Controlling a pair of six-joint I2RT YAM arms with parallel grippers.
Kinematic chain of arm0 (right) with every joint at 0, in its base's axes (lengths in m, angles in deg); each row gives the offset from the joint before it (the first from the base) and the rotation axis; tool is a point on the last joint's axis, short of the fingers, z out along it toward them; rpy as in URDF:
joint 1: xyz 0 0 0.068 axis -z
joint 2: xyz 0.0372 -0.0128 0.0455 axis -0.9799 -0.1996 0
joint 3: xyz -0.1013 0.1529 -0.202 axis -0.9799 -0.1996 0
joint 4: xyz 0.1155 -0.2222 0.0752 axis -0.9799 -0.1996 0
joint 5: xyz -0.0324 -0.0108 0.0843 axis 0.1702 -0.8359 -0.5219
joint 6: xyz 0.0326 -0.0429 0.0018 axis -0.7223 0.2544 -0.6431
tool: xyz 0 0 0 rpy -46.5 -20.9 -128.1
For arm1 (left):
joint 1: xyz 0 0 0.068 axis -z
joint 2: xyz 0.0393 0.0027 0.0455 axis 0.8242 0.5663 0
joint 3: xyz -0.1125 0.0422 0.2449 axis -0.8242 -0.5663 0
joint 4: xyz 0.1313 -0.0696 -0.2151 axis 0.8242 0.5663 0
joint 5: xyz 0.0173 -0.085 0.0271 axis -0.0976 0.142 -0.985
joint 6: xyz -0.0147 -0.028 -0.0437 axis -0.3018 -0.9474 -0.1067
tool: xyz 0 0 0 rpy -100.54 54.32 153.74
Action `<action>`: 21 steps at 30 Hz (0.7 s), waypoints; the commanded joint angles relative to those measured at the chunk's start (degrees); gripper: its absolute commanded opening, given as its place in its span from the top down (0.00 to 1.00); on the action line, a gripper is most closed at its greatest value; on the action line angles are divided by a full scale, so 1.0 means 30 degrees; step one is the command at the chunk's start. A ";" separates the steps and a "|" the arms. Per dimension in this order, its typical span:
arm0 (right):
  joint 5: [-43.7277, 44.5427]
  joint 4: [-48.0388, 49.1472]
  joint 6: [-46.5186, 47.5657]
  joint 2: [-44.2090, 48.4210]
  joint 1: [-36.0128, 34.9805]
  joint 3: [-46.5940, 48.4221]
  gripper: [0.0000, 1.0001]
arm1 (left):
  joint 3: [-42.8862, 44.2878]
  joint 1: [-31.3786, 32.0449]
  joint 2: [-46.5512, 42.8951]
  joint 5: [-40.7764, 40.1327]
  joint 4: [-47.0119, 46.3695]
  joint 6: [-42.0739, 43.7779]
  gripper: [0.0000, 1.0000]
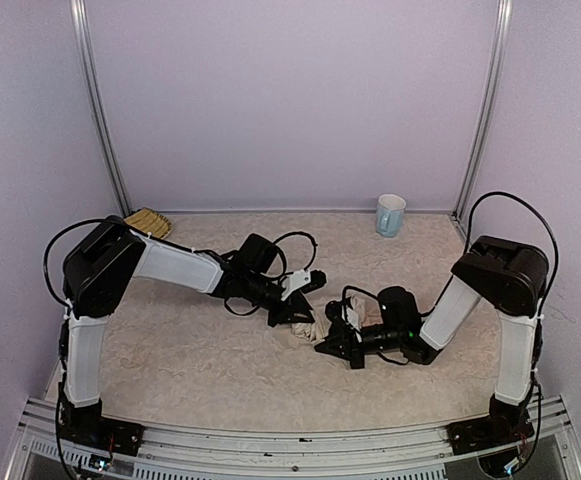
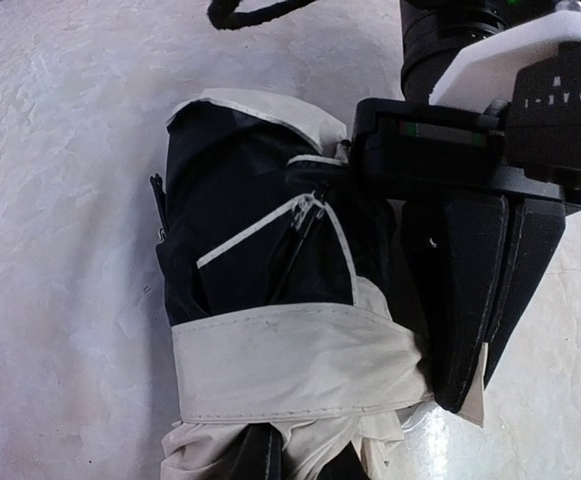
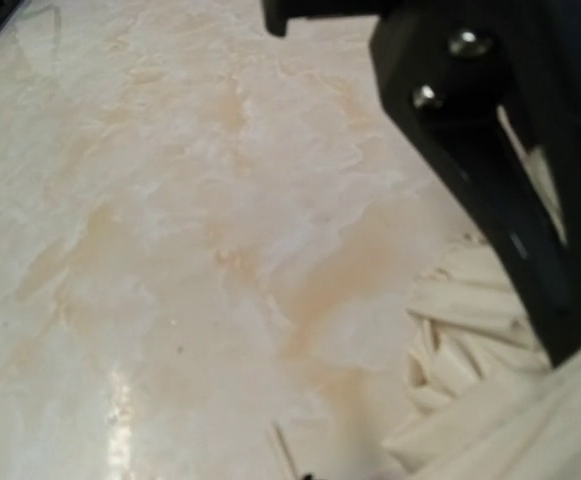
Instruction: Put away the umbrella
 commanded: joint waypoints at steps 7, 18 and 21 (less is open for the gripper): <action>-0.0694 -0.3489 -0.1365 -0.2277 0.0148 -0.0095 1.00 | 0.0811 0.1081 0.1106 -0.5323 0.5313 0.1628 0.81; -0.0226 -0.4617 -0.1922 -0.2654 0.0266 0.0390 1.00 | 0.0135 0.1905 -0.0693 -0.8027 0.4288 0.1835 0.60; -0.0240 -0.4617 -0.1954 -0.2461 0.0266 0.0316 1.00 | -0.0303 0.1834 -0.1372 -0.7081 0.3735 0.1944 0.52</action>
